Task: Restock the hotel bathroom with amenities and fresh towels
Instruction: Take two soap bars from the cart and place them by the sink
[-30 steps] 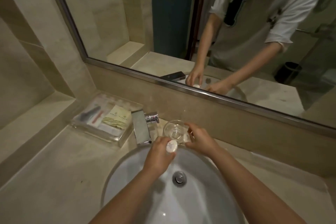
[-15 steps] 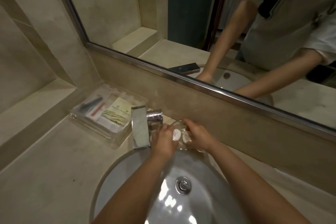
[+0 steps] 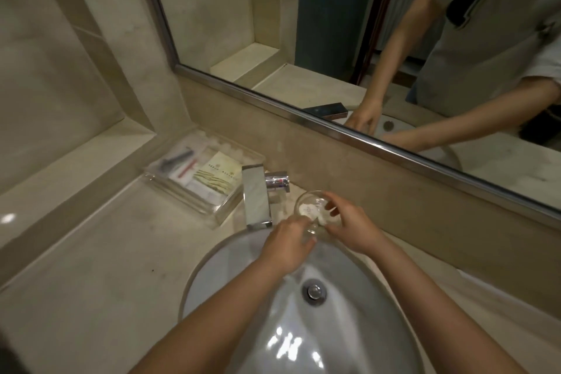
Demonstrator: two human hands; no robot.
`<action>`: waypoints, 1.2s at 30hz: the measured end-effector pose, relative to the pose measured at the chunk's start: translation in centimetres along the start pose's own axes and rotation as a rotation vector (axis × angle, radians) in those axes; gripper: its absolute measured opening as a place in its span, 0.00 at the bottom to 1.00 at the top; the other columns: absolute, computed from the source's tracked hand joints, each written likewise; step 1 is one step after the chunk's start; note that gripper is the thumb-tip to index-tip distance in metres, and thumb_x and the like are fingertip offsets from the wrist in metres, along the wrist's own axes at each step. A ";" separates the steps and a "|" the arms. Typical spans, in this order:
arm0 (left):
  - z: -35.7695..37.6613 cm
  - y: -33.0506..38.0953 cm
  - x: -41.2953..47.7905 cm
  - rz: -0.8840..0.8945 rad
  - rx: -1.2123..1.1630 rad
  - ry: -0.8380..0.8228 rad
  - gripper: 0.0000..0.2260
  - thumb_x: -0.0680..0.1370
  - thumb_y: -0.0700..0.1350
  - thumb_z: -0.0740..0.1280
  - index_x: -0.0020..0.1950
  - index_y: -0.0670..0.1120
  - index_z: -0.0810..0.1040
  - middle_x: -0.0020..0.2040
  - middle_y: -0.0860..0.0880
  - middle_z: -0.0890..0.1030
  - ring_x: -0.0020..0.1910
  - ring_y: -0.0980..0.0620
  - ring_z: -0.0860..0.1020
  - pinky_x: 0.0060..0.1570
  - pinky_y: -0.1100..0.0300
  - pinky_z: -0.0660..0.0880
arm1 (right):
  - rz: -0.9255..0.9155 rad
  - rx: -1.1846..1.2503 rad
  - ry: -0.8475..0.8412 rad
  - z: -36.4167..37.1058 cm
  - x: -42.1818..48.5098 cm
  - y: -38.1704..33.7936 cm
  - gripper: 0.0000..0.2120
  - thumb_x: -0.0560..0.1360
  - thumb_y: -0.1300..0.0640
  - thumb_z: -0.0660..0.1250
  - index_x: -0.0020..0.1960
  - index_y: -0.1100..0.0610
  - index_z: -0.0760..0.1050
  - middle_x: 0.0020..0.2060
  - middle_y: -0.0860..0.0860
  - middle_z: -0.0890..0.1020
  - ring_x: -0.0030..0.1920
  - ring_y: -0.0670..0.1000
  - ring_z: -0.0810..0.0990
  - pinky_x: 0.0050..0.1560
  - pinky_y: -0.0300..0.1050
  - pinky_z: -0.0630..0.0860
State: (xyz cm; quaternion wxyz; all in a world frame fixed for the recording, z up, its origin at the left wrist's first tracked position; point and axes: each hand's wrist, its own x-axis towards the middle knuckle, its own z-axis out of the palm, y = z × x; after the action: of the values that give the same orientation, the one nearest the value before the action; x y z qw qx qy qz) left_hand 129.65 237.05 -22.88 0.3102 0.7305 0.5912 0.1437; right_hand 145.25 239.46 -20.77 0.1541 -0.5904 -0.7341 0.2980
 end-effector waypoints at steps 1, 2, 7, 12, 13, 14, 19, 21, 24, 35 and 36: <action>-0.7 -0.2 -1.3 -0.008 -0.034 -0.018 0.12 0.76 0.45 0.63 0.58 0.46 0.75 0.56 0.45 0.78 0.57 0.45 0.75 0.56 0.54 0.72 | -0.011 0.003 -0.011 0.0 -0.4 -1.0 0.28 0.71 0.63 0.69 0.69 0.55 0.66 0.51 0.50 0.74 0.47 0.47 0.73 0.44 0.28 0.66; -1.5 -0.4 -2.7 -0.016 -0.060 -0.032 0.10 0.76 0.46 0.62 0.55 0.46 0.76 0.52 0.46 0.80 0.53 0.46 0.77 0.53 0.54 0.74 | -0.029 0.010 -0.020 0.0 -0.8 -2.2 0.26 0.71 0.63 0.68 0.68 0.56 0.67 0.50 0.49 0.74 0.47 0.47 0.73 0.42 0.26 0.66; -7.2 -3.1 -11.5 -0.029 -0.066 -0.069 0.10 0.76 0.48 0.63 0.54 0.47 0.78 0.50 0.49 0.81 0.49 0.51 0.78 0.54 0.56 0.74 | -0.137 0.003 -0.069 0.7 -3.2 -10.0 0.21 0.72 0.61 0.68 0.64 0.54 0.71 0.48 0.50 0.77 0.49 0.51 0.77 0.50 0.43 0.73; -13.2 -7.5 -22.3 -0.133 -0.070 -0.029 0.11 0.77 0.49 0.64 0.56 0.47 0.77 0.52 0.49 0.80 0.49 0.53 0.78 0.54 0.59 0.74 | -0.284 -0.052 -0.183 3.9 -6.9 -19.4 0.20 0.73 0.61 0.67 0.64 0.54 0.71 0.51 0.49 0.77 0.49 0.47 0.75 0.47 0.35 0.68; -14.2 -8.6 -24.7 -0.165 -0.066 -0.021 0.12 0.77 0.50 0.64 0.57 0.47 0.77 0.52 0.49 0.80 0.49 0.53 0.78 0.54 0.60 0.74 | -0.309 -0.056 -0.205 4.8 -7.8 -21.4 0.19 0.74 0.60 0.67 0.64 0.53 0.71 0.51 0.49 0.77 0.50 0.47 0.75 0.48 0.36 0.69; -15.4 -9.6 -27.1 -0.201 -0.061 -0.011 0.13 0.77 0.51 0.63 0.58 0.48 0.76 0.53 0.49 0.79 0.50 0.53 0.77 0.54 0.60 0.74 | -0.332 -0.066 -0.229 5.9 -8.6 -23.4 0.19 0.74 0.60 0.67 0.64 0.53 0.71 0.50 0.48 0.77 0.50 0.47 0.75 0.49 0.37 0.70; -20.1 -15.1 -40.5 -0.353 -0.104 0.015 0.17 0.76 0.54 0.62 0.61 0.46 0.75 0.56 0.49 0.79 0.55 0.51 0.77 0.58 0.55 0.74 | -0.490 -0.146 -0.357 12.6 -13.8 -33.3 0.17 0.74 0.59 0.67 0.62 0.53 0.72 0.49 0.48 0.77 0.51 0.48 0.76 0.51 0.38 0.71; -21.4 -16.8 -46.5 -0.402 -0.090 0.055 0.15 0.78 0.51 0.62 0.60 0.46 0.75 0.56 0.48 0.79 0.55 0.51 0.77 0.58 0.56 0.73 | -0.563 -0.177 -0.401 15.5 -16.3 -37.5 0.16 0.74 0.60 0.67 0.62 0.54 0.73 0.50 0.49 0.77 0.51 0.50 0.77 0.50 0.38 0.72; -22.7 -19.4 -56.4 -0.506 -0.074 0.116 0.14 0.78 0.54 0.61 0.61 0.50 0.74 0.58 0.51 0.77 0.57 0.55 0.76 0.60 0.56 0.73 | -0.682 -0.219 -0.466 20.3 -20.9 -44.2 0.15 0.72 0.64 0.66 0.58 0.57 0.75 0.48 0.51 0.78 0.50 0.53 0.78 0.49 0.41 0.73; -23.5 -21.9 -88.5 -0.877 -0.162 0.527 0.14 0.78 0.51 0.63 0.61 0.47 0.74 0.53 0.52 0.78 0.50 0.57 0.76 0.56 0.61 0.73 | -1.209 -0.340 -0.786 35.6 -38.3 -65.2 0.06 0.72 0.63 0.67 0.44 0.54 0.72 0.39 0.47 0.77 0.42 0.48 0.77 0.44 0.40 0.72; -23.3 -21.9 -91.0 -0.914 -0.170 0.571 0.14 0.78 0.50 0.63 0.61 0.47 0.75 0.51 0.52 0.78 0.49 0.57 0.76 0.55 0.61 0.73 | -1.252 -0.349 -0.822 36.8 -39.9 -67.0 0.05 0.73 0.63 0.67 0.46 0.54 0.74 0.39 0.46 0.77 0.42 0.48 0.77 0.44 0.38 0.71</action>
State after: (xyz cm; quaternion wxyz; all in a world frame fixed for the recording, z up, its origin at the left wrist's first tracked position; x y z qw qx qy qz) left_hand 75.58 159.38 -4.38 0.2261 0.3034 0.8955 0.2343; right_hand 82.27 183.43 -2.80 -0.0868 0.0777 -0.9660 0.2307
